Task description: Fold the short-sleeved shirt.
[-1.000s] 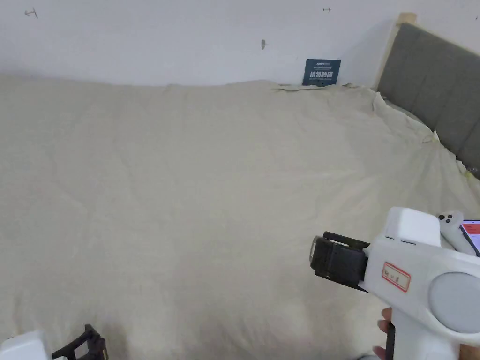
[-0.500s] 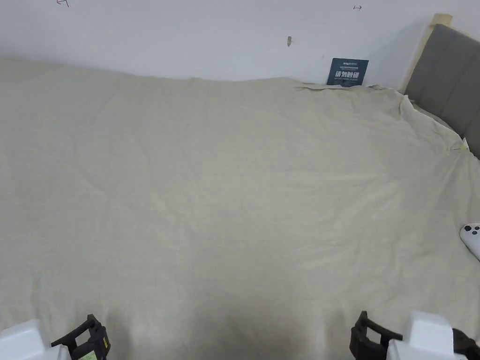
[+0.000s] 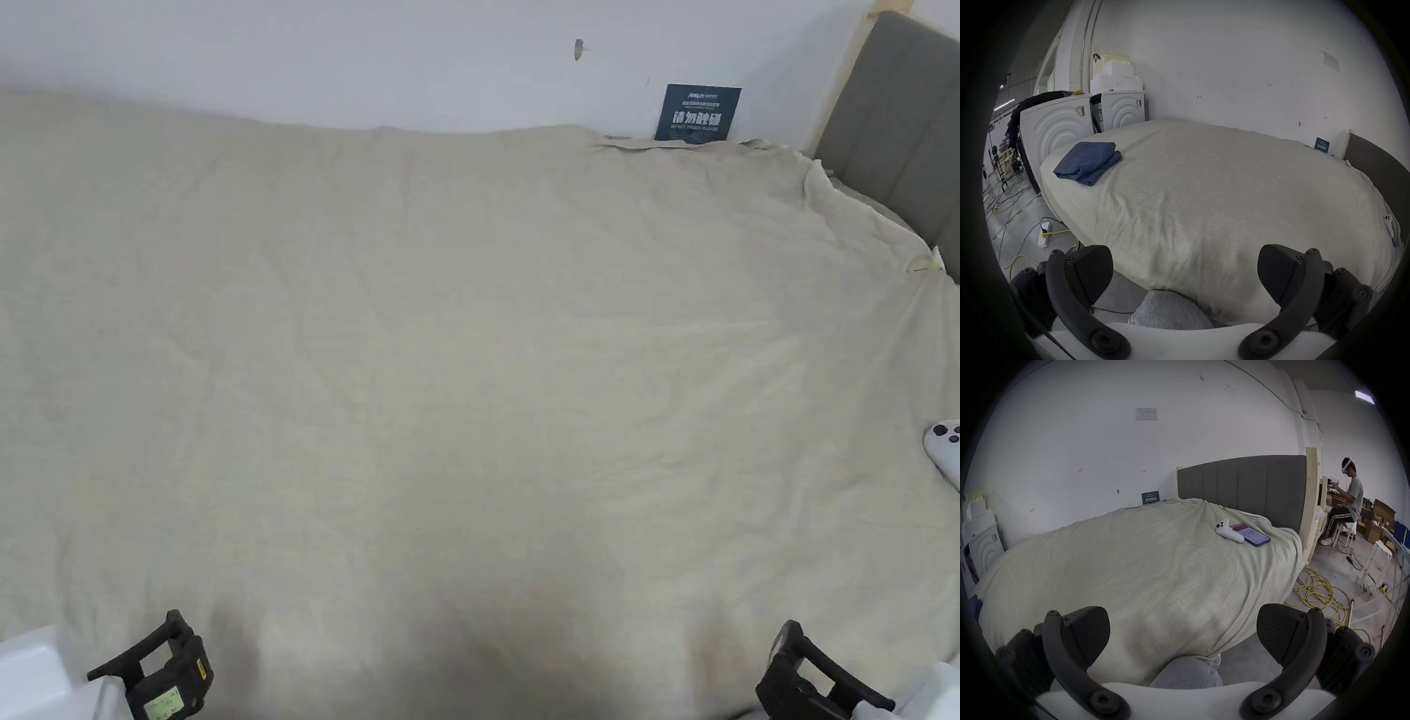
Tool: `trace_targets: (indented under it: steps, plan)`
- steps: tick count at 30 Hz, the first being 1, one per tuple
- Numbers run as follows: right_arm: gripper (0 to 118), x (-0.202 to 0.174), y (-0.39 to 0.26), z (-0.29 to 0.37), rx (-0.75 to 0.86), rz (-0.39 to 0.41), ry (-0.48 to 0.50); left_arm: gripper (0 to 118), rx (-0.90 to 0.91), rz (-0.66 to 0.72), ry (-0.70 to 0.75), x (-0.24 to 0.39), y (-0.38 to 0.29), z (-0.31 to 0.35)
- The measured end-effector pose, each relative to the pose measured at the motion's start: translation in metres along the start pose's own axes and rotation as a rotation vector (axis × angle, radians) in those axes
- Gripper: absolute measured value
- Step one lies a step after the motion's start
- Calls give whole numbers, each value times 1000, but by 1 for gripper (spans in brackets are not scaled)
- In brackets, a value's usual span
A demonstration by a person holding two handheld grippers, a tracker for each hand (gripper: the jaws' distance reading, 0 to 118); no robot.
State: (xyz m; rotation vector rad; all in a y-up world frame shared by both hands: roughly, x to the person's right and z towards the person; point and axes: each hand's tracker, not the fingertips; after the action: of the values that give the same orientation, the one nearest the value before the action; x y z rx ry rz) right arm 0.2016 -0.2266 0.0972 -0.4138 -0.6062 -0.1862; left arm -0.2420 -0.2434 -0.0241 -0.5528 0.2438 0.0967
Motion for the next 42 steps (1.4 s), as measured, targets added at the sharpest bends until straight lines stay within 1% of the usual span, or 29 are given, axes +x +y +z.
trace_targets:
  steps: [6, 14, 17, 20, 22, 24, 42]
  plan:
    - [118, -11, 3, -8, -48, 54, 17, 118, -19, -21, -1, 5, 0, -2]
    - [118, -19, 6, -18, -71, 73, 16, 118, -6, -48, 0, 8, -2, -1]
    - [118, -27, 6, -20, -95, 130, 14, 118, -11, -30, 8, 5, -2, -3]
    - [118, -33, 4, -18, -84, 163, 25, 118, -27, -22, 7, 3, -1, -5]
    - [118, -38, 3, -17, -83, 196, 14, 118, -31, -22, 4, 3, -1, -5]
    - [118, -40, 3, -16, -83, 212, 20, 118, -34, -19, -4, 2, -2, -5]
    - [118, -37, 4, -15, -81, 194, 15, 118, -31, -51, -2, 8, -2, 0]
